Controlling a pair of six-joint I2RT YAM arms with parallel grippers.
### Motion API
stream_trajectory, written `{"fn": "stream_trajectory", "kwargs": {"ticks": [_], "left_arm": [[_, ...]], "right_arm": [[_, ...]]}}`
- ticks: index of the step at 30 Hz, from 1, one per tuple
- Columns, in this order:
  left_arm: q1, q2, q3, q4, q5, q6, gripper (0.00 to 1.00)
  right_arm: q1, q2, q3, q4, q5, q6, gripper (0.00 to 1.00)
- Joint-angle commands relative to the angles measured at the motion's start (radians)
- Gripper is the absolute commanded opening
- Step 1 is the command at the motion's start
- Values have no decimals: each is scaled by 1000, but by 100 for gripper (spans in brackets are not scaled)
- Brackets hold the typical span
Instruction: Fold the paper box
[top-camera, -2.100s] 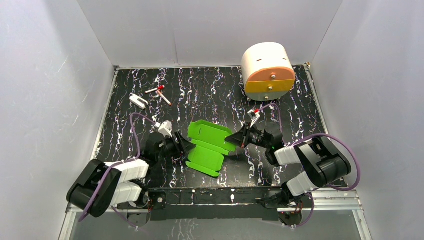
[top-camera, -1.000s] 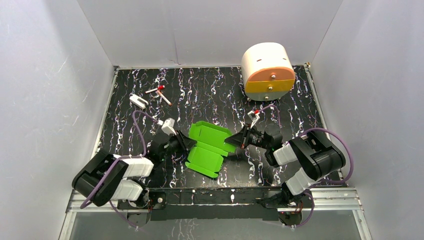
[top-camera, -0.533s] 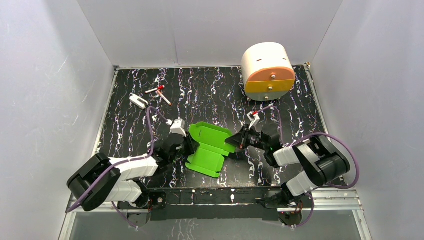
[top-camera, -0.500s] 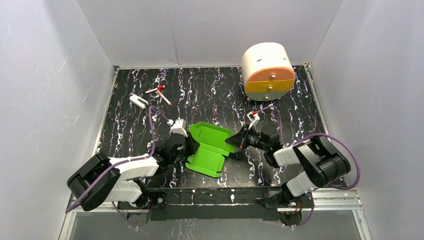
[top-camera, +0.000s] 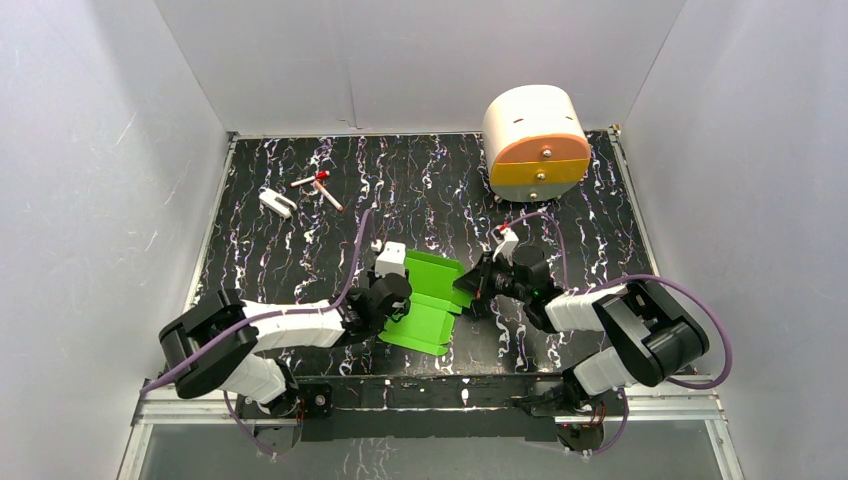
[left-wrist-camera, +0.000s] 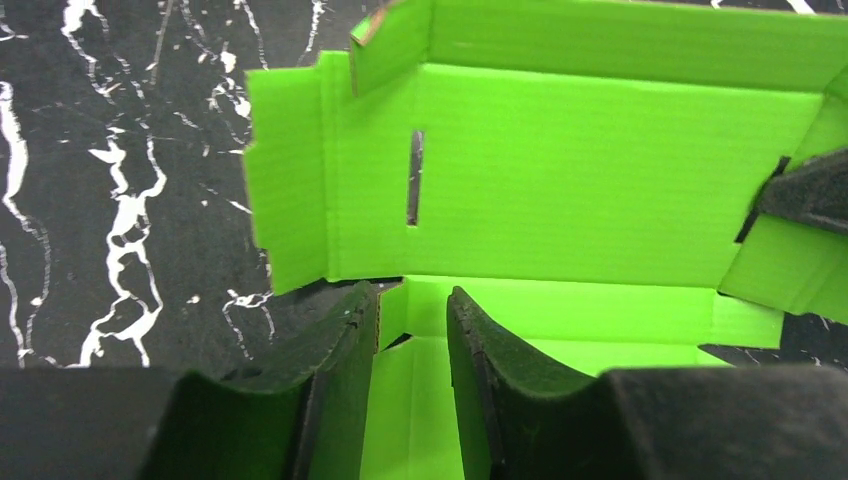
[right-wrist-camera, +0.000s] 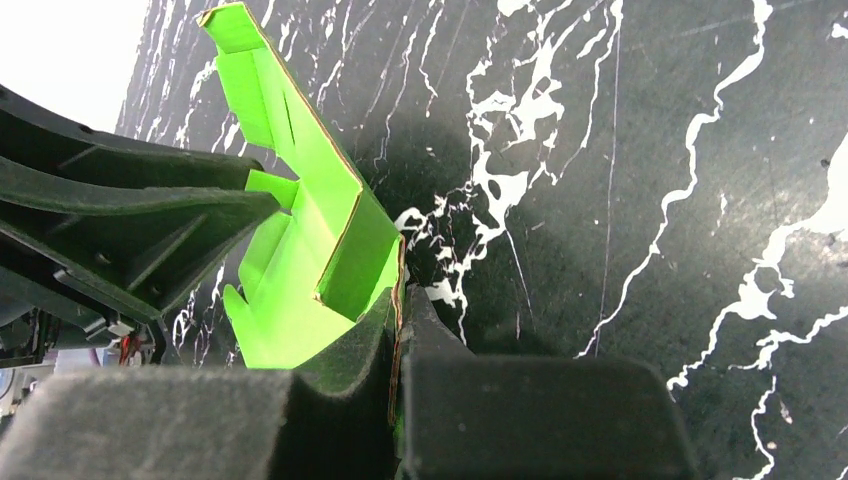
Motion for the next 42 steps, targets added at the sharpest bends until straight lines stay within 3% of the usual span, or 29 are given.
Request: {"fn": "stream_trajectory", "kwargs": {"ticks": [1, 4, 9, 17, 30, 42], "left_arm": [[-6, -72, -1, -3, -103, 29, 34], [-6, -156, -38, 25, -65, 51, 40], [-6, -230, -7, -73, 9, 60, 49], [-40, -158, 23, 22, 262, 113, 60], [-214, 62, 181, 61, 65, 288, 87], [-272, 239, 272, 43, -114, 339, 88]], "right_arm": [[8, -29, 27, -15, 24, 1, 4], [8, -30, 31, -27, 21, 13, 4], [8, -41, 35, -36, 16, 40, 5], [8, -38, 55, -67, 17, 130, 6], [14, -105, 100, -231, 69, 205, 6], [15, -148, 97, -257, 90, 215, 6]]}}
